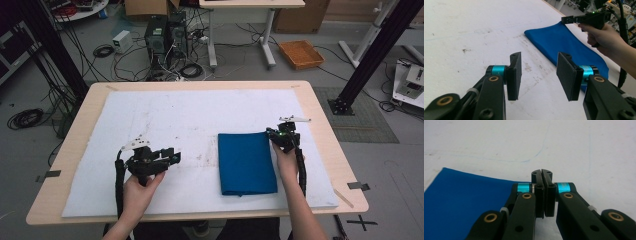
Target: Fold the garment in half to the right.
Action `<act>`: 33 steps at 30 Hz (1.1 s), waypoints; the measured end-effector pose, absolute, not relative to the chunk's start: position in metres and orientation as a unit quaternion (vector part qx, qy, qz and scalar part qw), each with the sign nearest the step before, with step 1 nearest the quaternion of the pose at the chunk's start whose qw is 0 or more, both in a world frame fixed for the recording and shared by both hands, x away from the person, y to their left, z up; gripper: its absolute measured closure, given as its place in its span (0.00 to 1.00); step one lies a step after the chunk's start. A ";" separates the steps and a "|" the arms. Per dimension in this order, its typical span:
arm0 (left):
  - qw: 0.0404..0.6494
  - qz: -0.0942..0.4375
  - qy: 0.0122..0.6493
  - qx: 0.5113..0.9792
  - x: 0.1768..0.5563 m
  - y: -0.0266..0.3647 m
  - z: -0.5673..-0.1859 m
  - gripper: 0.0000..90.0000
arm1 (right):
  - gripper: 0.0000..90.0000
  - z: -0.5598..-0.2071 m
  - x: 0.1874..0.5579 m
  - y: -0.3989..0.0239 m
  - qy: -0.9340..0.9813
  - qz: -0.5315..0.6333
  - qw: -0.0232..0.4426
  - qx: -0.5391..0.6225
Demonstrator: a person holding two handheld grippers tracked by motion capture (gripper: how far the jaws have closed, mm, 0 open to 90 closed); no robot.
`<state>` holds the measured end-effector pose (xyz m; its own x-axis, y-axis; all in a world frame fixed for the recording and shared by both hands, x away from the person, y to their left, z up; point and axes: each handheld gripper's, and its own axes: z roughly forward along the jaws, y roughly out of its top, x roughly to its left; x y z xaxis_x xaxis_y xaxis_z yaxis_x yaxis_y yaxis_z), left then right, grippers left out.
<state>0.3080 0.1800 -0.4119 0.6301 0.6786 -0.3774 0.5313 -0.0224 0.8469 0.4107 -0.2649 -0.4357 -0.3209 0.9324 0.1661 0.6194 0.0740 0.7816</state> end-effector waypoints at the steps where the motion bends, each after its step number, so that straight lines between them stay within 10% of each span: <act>1: 0.555 0.067 0.425 0.712 0.308 0.180 -0.412 0.62 | 1.00 -0.436 0.410 -0.266 0.707 0.402 0.202 0.545; 33: 0.522 0.255 0.402 0.708 0.328 0.237 -0.401 0.38 | 0.35 -0.404 0.349 -0.333 0.681 0.468 0.231 0.514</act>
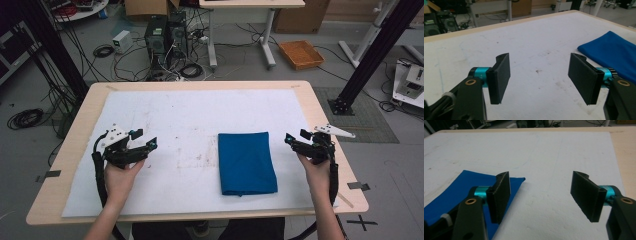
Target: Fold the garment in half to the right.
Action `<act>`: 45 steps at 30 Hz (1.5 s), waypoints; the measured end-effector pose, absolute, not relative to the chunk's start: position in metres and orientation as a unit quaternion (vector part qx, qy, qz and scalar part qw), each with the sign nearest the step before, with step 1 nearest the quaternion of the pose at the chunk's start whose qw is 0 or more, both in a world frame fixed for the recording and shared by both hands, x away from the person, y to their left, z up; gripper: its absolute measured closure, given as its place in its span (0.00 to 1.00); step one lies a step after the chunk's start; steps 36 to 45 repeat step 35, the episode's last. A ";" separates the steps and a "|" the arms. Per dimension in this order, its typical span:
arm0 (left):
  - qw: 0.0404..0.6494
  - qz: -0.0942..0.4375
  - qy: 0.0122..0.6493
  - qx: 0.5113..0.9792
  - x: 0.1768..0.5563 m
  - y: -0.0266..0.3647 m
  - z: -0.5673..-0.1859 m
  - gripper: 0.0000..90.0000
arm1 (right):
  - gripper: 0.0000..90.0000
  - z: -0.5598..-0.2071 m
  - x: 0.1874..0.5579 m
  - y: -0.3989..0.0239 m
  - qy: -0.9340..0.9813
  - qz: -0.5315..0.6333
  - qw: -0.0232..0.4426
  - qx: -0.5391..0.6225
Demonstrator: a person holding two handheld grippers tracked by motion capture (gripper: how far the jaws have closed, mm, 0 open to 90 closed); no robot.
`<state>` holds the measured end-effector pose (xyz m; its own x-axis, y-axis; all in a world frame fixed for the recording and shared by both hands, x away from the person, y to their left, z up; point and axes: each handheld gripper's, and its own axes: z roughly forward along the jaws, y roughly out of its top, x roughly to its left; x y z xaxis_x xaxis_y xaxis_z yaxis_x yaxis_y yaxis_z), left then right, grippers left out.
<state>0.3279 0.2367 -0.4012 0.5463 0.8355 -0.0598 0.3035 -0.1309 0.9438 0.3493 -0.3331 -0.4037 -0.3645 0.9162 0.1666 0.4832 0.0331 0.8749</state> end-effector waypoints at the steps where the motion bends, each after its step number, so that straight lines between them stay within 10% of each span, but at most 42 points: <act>1: 0.521 0.257 0.402 0.708 0.328 0.237 -0.402 0.38 | 0.34 -0.403 0.349 -0.333 0.682 0.470 0.229 0.512; 45: 0.513 0.265 0.415 0.703 0.329 0.246 -0.410 0.38 | 0.31 -0.412 0.354 -0.340 0.688 0.475 0.217 0.504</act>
